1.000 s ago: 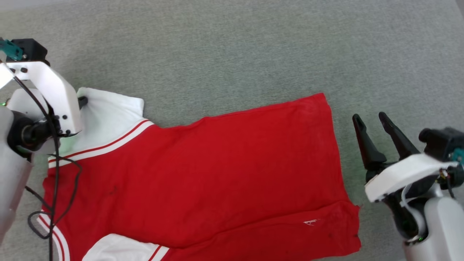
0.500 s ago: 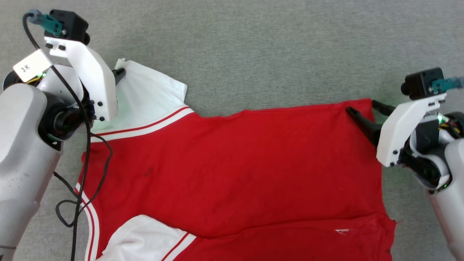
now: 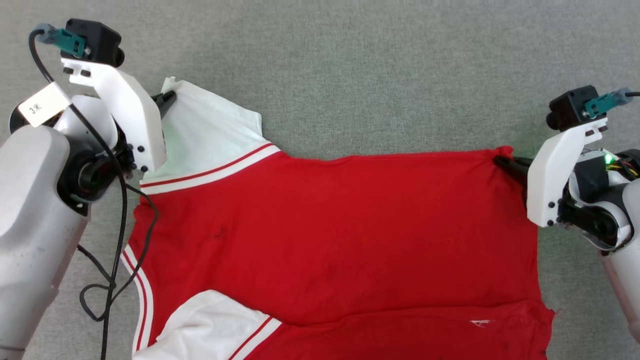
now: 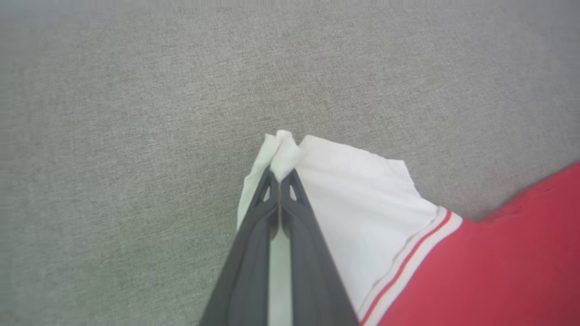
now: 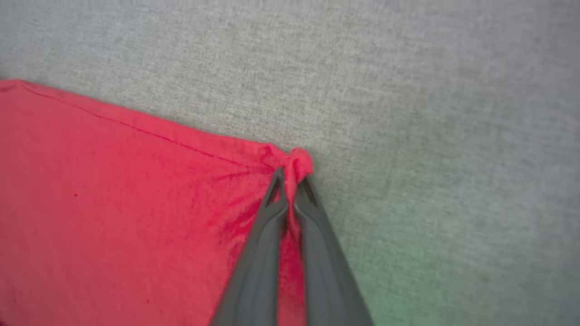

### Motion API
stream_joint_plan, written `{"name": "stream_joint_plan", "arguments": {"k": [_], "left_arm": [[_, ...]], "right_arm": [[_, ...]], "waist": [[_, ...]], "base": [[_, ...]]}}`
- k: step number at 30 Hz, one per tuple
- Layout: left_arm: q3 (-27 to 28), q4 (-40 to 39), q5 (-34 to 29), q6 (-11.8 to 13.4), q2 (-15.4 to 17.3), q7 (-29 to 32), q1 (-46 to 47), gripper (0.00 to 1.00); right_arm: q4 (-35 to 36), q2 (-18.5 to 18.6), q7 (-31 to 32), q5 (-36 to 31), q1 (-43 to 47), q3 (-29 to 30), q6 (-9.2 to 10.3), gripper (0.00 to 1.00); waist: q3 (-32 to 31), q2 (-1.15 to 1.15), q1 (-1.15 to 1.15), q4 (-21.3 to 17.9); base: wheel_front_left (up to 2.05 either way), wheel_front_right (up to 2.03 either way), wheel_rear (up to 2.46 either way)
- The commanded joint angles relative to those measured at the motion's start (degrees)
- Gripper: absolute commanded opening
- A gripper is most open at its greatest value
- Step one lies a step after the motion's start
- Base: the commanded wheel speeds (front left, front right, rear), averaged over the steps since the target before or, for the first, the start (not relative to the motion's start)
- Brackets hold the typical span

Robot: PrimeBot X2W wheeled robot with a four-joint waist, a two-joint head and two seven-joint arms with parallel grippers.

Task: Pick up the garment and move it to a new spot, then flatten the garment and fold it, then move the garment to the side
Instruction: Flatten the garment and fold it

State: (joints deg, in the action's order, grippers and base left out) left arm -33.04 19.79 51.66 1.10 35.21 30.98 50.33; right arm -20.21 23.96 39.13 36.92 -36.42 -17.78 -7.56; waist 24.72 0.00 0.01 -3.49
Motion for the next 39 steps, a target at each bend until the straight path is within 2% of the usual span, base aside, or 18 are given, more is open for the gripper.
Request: {"name": "stream_joint_plan", "arguments": {"k": [1, 8, 19, 28, 32, 38, 39], "left_arm": [[0.33, 0.00, -0.23, 0.31, 0.00, -0.78, -1.16, 0.00], [1.72, -1.94, 0.67, 1.18, 1.68, -5.72, -7.84, 0.00], [4.71, -10.25, 4.52, 6.27, 3.41, -15.26, -29.67, 0.00], [4.29, -13.78, 9.11, 9.88, 1.91, -18.32, -46.76, 0.00], [3.13, -12.92, 10.64, 9.95, 0.20, -18.72, -50.91, 0.00], [1.95, -9.61, 11.67, 8.88, -3.18, -19.73, -52.31, 0.00], [1.82, -8.83, 12.05, 8.48, -3.84, -19.90, -52.37, 0.00]], "right_arm": [[-0.01, 0.41, -0.97, -0.60, 0.78, 0.79, 0.14, 0.00], [4.32, 0.12, -4.08, -1.93, 7.12, 5.81, 0.12, 0.00], [9.42, -3.94, -4.08, -3.85, 25.06, 13.11, 0.12, 0.00], [9.71, -9.01, -7.13, -5.95, 36.58, 18.19, 0.12, 0.00], [7.84, -11.13, -9.30, -6.66, 39.03, 19.97, 0.12, 0.00], [4.89, -13.70, -12.40, -7.63, 41.16, 21.54, 0.12, 0.00], [4.34, -14.37, -12.89, -7.45, 41.31, 21.67, 0.12, 0.35]], "waist": [[-1.46, 0.00, -0.01, 0.22], [-7.51, 0.00, -0.01, 0.91], [-16.97, 0.00, -0.01, 2.48], [-21.62, 0.00, -0.01, 3.41], [-22.57, 0.00, -0.01, 3.30], [-23.54, 0.00, -0.01, 3.14], [-23.73, 0.00, -0.01, 3.03]], "base": [[0.00, 0.00, 0.00], [0.00, 0.00, 0.00], [0.00, 0.00, 0.00], [0.00, 0.00, 0.00], [0.00, 0.00, 0.00], [0.00, 0.00, 0.00], [0.00, 0.00, 0.00]]}}
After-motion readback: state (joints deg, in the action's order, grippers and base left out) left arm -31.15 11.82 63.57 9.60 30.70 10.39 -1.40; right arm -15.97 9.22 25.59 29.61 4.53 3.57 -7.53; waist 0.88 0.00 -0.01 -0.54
